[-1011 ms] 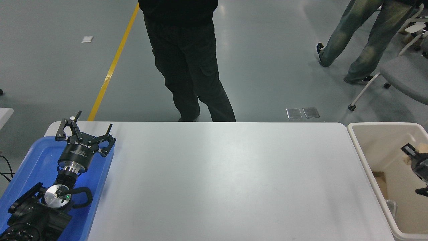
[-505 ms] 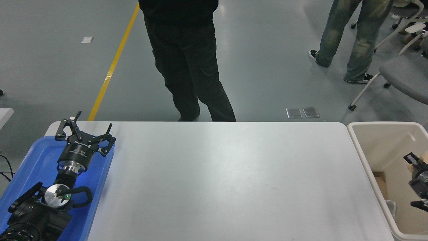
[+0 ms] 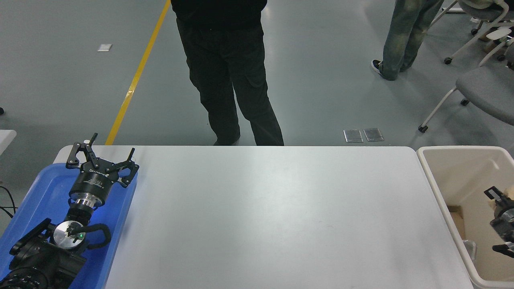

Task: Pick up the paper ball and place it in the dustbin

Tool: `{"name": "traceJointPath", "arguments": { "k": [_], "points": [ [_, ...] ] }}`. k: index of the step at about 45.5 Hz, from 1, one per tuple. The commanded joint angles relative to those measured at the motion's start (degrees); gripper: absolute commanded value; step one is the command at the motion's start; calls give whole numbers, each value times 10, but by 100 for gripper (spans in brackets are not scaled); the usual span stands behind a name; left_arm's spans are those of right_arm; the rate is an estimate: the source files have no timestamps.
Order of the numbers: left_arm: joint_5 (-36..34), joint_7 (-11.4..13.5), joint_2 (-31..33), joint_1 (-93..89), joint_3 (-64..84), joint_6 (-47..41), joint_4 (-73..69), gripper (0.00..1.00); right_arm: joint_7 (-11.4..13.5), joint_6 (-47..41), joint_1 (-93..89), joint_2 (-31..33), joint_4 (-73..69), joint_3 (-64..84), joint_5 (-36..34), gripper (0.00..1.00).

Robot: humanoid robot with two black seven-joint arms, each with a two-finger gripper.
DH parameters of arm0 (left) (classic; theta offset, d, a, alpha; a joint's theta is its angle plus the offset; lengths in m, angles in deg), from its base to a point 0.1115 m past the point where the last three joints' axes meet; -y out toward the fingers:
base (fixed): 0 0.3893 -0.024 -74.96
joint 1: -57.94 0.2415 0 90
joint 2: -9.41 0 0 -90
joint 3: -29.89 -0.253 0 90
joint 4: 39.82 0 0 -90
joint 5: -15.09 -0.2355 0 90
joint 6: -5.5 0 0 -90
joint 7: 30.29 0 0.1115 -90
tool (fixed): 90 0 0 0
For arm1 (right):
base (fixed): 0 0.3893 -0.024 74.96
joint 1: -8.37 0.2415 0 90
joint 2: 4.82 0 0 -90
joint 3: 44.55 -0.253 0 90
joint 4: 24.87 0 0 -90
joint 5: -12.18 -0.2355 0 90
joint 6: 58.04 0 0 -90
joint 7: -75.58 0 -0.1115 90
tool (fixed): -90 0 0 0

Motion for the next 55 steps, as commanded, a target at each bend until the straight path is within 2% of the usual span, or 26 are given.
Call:
{"name": "traceJointPath", "arguments": {
  "k": [1, 22, 28, 35, 42, 44, 49, 55],
  "points": [
    [0, 0, 0, 0, 0, 0, 0, 99, 0, 0, 2, 1, -3, -2, 0, 89],
    [0, 0, 0, 0, 0, 0, 0, 99, 0, -1, 37, 18, -59, -7, 0, 89],
    [0, -1, 0, -1, 0, 0, 0, 99, 0, -2, 95, 76, -191, 4, 3, 89],
    [0, 0, 0, -1, 0, 0, 0, 99, 0, -4, 203, 146, -382, 46, 55, 89],
    [0, -1, 0, -1, -1, 0, 0, 99, 0, -9, 306, 153, -487, 114, 53, 89],
    [0, -1, 0, -2, -1, 0, 0, 99, 0, -10, 344, 154, -516, 135, 53, 100],
    [0, -1, 0, -2, -1, 0, 0, 99, 0, -38, 443, 149, -572, 200, 53, 100],
    [-1, -2, 0, -2, -2, 0, 0, 99, -1, -111, 500, 129, -602, 237, 53, 100]
  ]
}}
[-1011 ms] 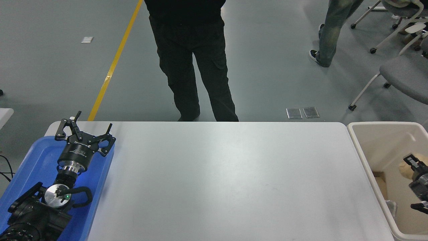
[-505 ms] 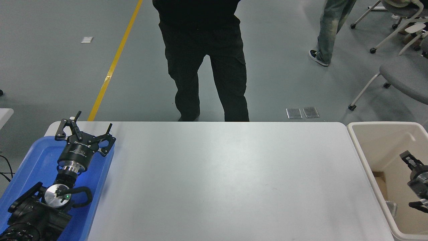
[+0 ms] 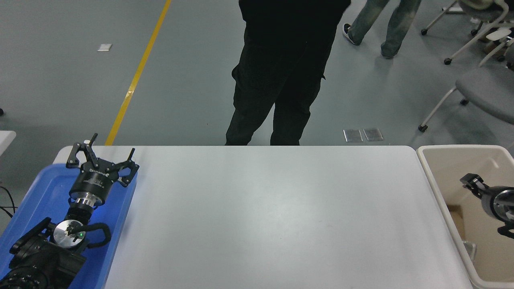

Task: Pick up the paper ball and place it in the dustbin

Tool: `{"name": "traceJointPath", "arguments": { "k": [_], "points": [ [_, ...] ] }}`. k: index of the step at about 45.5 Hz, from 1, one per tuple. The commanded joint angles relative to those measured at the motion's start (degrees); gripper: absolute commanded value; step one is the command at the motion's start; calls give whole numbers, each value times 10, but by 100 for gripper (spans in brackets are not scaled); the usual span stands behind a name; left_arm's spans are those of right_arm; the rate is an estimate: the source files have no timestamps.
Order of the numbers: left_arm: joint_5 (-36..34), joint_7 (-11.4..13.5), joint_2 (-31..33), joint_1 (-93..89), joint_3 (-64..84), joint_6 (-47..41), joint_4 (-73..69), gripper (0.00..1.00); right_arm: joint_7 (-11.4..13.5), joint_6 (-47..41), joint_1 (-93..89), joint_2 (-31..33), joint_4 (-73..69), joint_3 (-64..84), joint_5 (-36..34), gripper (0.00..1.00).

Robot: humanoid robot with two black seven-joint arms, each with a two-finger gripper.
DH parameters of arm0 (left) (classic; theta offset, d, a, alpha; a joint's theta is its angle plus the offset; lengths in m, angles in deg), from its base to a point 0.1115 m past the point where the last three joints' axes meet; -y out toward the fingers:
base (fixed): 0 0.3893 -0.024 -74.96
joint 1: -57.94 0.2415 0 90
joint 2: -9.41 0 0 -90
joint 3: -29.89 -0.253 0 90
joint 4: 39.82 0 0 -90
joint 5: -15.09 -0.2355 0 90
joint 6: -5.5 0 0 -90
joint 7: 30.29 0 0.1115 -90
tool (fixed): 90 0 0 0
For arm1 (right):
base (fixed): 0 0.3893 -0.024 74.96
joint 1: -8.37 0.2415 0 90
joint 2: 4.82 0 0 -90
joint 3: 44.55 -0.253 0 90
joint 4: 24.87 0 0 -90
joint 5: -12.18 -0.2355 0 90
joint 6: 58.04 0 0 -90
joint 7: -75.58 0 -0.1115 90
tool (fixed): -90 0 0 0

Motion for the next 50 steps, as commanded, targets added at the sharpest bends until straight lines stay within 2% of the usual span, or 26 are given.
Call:
{"name": "traceJointPath", "arguments": {
  "k": [1, 15, 20, 24, 31, 38, 50],
  "points": [
    [-1, -1, 0, 0, 0, 0, 0, 99, -1, -93, 143, -13, -110, 84, 4, 100],
    [0, -1, 0, 1, -1, 0, 0, 99, 0, -399, 250, -90, -125, 134, 13, 100],
    [0, -1, 0, 1, 0, 0, 0, 99, 0, -486, 308, -149, -130, 185, 14, 100],
    [0, 0, 0, 1, 0, 0, 0, 99, 0, -490, 348, -188, -144, 199, 14, 100],
    [0, 0, 0, 1, 0, 0, 0, 99, -1, -490, 416, -218, -197, 190, 12, 100],
    [0, 0, 0, 1, 0, 0, 0, 99, -2, -490, 486, -284, -248, 186, 3, 100],
    [0, 0, 0, 1, 1, 0, 0, 99, -2, -490, 580, -292, -309, 145, 3, 100]
  ]
}}
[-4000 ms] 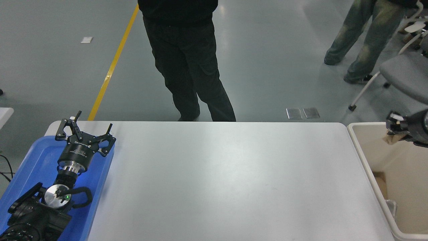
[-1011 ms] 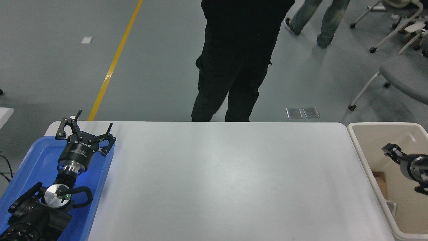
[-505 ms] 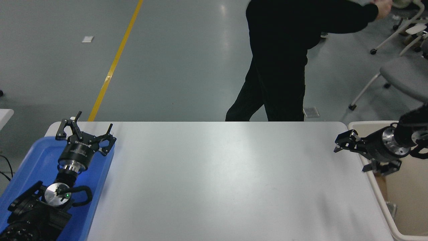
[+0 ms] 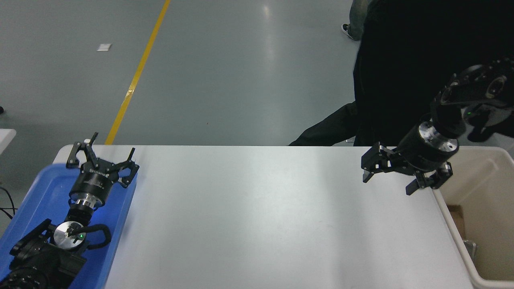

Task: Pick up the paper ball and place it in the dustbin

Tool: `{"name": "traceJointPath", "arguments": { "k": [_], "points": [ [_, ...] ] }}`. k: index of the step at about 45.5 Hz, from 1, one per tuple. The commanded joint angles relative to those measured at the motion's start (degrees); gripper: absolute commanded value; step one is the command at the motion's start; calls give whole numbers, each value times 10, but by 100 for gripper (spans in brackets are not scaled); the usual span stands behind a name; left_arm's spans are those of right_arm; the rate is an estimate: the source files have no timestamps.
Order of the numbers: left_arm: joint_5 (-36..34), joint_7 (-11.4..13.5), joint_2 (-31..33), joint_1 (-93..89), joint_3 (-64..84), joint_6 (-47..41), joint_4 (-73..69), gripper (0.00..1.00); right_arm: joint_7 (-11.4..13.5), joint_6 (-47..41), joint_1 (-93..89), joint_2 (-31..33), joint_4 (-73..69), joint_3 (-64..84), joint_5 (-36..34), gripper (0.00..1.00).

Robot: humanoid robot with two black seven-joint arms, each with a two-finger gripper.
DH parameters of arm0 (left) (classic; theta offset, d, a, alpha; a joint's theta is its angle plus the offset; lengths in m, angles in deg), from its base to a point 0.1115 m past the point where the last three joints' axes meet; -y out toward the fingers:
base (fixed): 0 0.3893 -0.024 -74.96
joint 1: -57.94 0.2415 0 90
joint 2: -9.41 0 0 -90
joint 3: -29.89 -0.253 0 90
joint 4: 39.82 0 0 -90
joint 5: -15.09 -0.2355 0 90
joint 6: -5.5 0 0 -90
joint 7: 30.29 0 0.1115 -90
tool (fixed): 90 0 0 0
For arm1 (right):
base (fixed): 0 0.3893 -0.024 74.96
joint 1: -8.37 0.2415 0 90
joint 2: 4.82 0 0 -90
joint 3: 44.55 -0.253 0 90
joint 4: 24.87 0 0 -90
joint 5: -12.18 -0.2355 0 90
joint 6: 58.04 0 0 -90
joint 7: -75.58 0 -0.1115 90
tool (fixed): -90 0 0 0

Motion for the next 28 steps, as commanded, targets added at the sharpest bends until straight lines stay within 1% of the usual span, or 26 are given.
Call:
{"name": "traceJointPath", "arguments": {
  "k": [1, 11, 28],
  "points": [
    [0, 0, 0, 0, 0, 0, 0, 99, 0, -8, 85, -28, -60, -32, -2, 100],
    [0, 0, 0, -1, 0, 0, 0, 99, 0, -8, 170, -19, -55, -54, -2, 100],
    [-1, -1, 0, -1, 0, 0, 0, 99, 0, -8, 169, -20, -55, -53, -2, 100]
  ]
}}
